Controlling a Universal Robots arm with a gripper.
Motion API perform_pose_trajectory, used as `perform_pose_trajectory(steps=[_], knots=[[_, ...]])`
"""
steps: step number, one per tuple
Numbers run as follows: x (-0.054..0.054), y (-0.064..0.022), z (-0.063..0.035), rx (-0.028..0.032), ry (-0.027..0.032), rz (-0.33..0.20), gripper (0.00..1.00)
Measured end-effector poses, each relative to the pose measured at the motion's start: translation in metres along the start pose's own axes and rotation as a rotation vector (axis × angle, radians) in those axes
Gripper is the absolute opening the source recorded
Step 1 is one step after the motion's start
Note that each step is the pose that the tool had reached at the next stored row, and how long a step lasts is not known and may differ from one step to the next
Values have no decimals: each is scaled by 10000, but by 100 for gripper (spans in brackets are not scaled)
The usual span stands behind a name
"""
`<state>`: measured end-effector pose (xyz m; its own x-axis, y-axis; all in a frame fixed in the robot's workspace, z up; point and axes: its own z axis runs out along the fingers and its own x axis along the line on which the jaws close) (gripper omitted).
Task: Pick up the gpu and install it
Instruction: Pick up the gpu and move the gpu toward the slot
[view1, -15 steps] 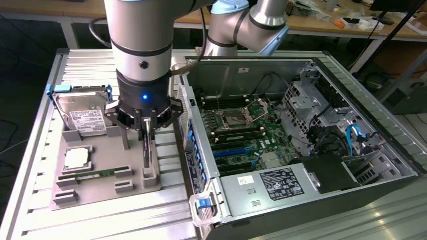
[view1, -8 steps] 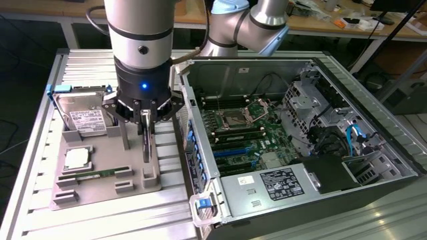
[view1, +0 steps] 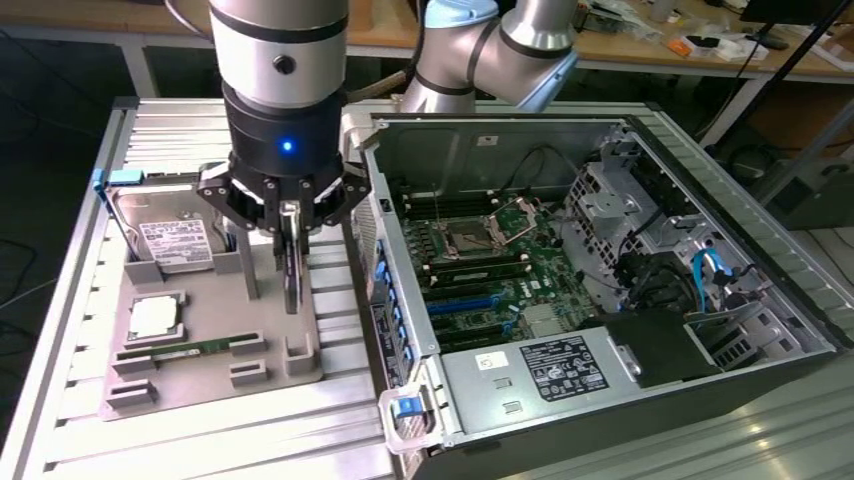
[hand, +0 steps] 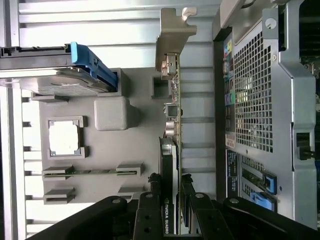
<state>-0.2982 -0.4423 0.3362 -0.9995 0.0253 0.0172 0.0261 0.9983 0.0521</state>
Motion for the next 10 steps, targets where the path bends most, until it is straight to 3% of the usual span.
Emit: perform_pose_trajectory(steps=[10], knots=[[5, 14, -269, 0, 0, 0, 27]])
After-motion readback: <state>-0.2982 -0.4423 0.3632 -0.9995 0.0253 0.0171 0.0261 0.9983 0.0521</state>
